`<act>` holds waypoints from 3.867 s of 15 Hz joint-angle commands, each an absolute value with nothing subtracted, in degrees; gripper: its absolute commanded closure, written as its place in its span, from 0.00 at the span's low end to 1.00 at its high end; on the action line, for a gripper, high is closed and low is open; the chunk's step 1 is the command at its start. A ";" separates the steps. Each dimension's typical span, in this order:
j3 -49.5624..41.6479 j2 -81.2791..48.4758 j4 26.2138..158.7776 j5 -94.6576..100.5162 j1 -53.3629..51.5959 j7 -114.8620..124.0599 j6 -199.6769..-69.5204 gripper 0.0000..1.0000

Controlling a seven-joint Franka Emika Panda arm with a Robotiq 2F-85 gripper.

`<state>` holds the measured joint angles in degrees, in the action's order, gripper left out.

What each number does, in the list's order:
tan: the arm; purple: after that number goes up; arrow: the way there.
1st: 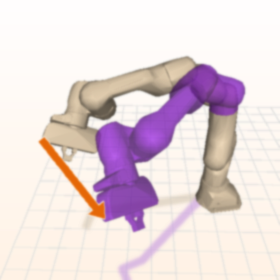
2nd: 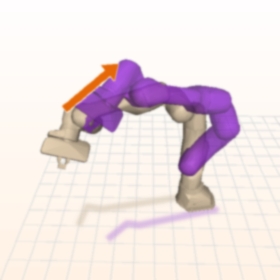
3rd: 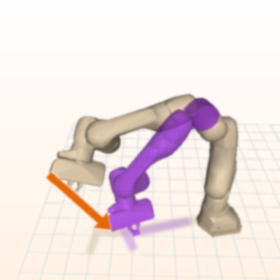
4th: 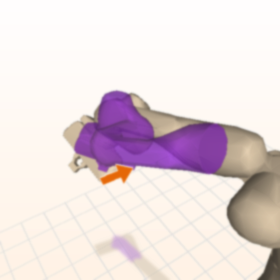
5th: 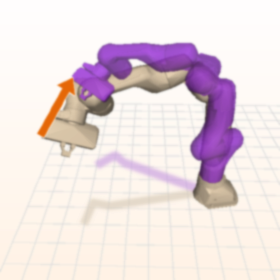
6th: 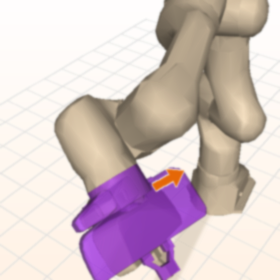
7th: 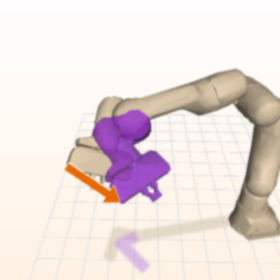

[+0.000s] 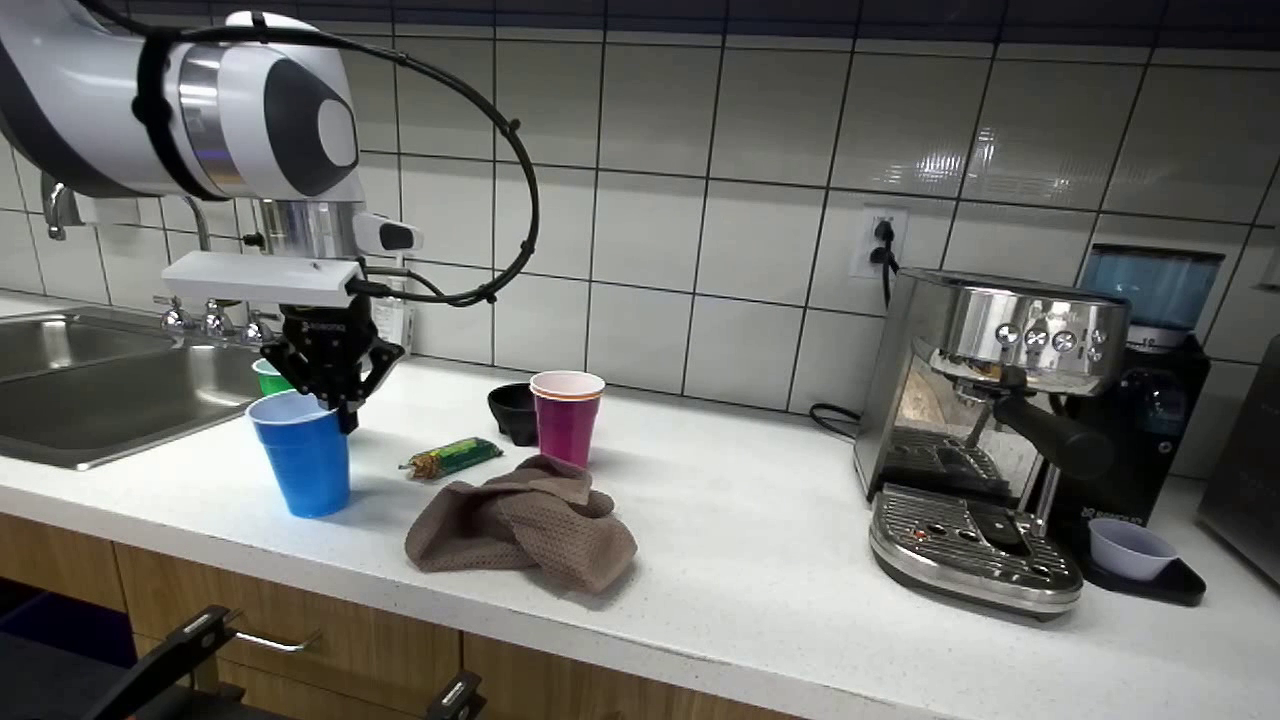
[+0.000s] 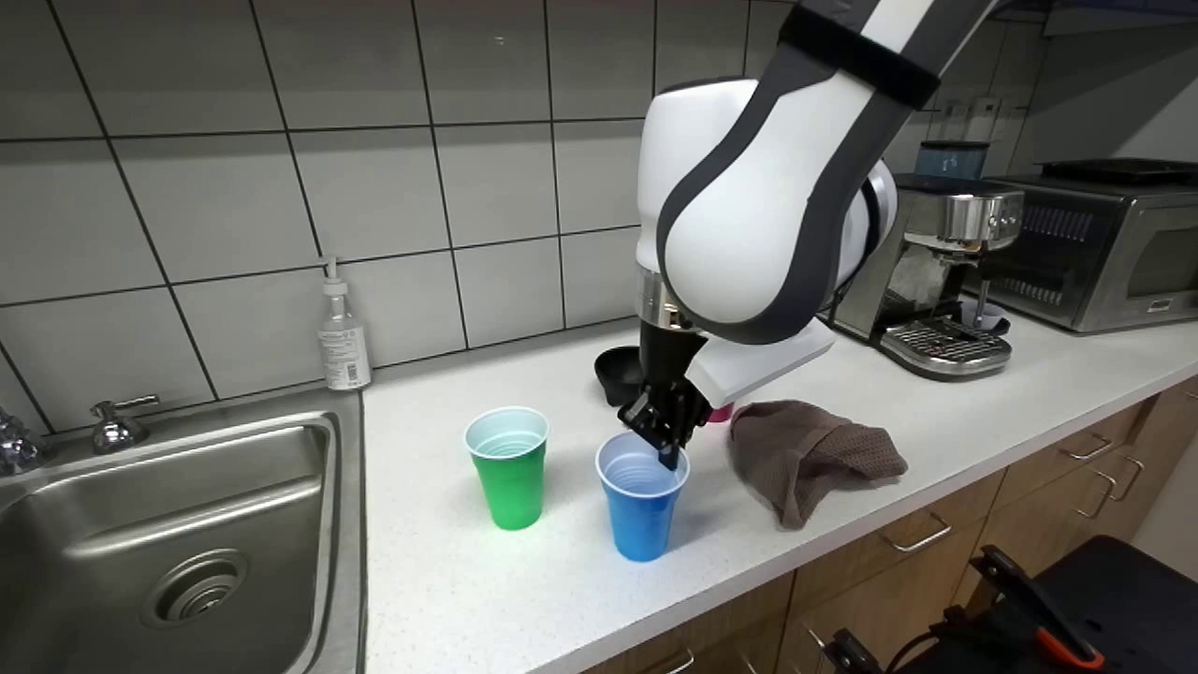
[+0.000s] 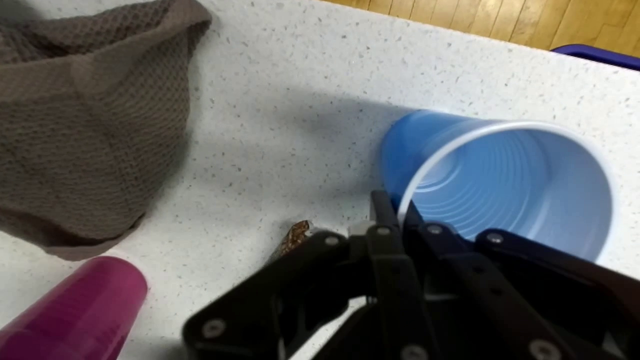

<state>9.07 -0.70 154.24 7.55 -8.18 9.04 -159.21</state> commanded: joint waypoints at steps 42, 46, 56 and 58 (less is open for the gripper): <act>-1.25 9.86 141.56 -3.43 -1.42 1.87 -148.96 0.99; -2.06 8.76 139.17 -2.97 -0.40 2.25 -146.47 0.99; -4.86 4.14 135.28 -3.46 1.99 0.70 -145.50 0.99; -5.25 3.34 134.80 -3.57 2.46 0.60 -145.46 0.99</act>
<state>-5.03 4.95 137.40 -2.25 1.26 2.82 -147.86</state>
